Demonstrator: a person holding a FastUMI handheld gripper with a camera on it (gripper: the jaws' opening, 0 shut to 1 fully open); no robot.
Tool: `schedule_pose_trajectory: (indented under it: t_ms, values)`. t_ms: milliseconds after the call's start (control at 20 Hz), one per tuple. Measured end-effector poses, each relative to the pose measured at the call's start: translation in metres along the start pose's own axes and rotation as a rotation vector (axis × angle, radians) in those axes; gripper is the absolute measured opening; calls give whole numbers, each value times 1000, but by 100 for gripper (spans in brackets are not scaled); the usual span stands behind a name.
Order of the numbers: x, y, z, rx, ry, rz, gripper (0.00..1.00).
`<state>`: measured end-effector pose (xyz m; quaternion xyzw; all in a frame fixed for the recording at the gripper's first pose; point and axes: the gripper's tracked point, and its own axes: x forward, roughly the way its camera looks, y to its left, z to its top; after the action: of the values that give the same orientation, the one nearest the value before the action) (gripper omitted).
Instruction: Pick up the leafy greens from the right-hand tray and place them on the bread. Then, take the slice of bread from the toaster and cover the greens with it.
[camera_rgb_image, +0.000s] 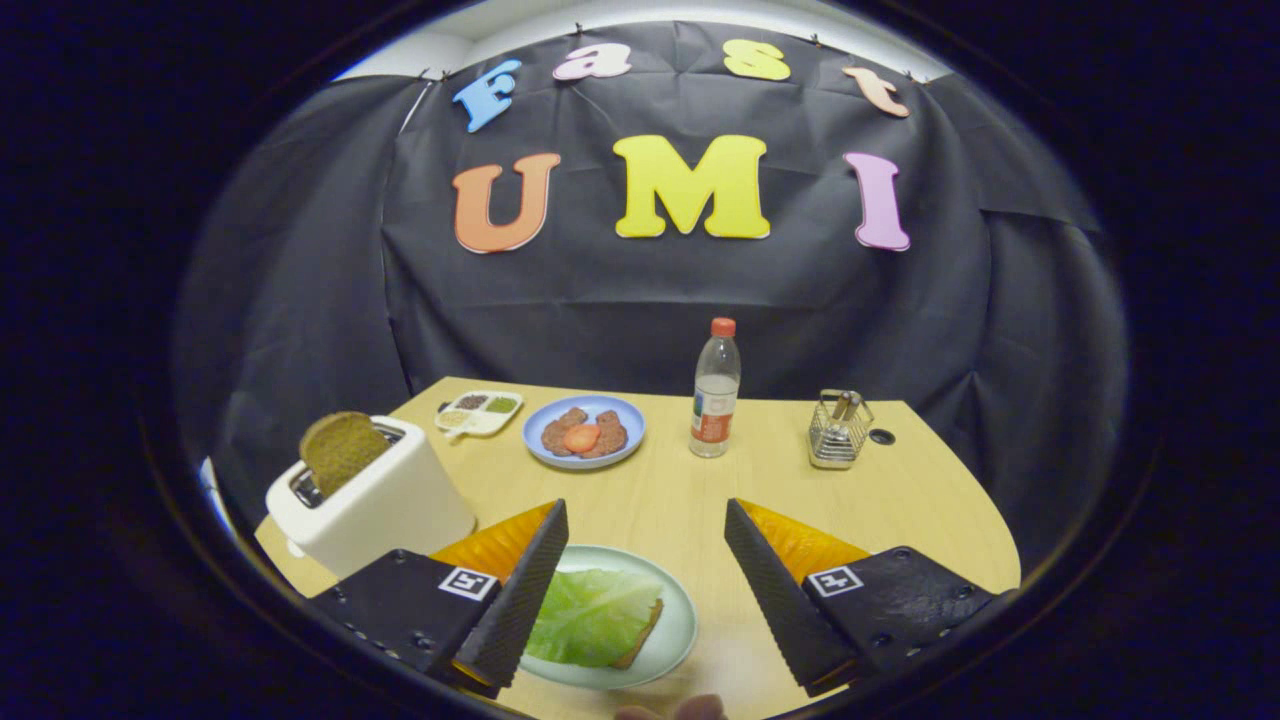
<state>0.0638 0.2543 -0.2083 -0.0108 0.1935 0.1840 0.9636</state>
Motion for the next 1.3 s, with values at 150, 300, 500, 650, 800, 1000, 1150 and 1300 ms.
schedule_pose_trajectory:
  t_ms: [150,300,500,650,800,1000,1150,1300]
  values:
    - [-31,33,35,9,-47,1,97]
    - [-47,79,66,53,-82,16,96]
    - [-43,162,76,86,-80,80,96]
    - [-23,212,66,53,-69,121,96]
    - [1,235,39,41,-8,103,97]
    - [30,260,11,21,60,66,95]
    - [43,273,0,25,85,51,82]
    - [52,270,-11,49,118,24,54]
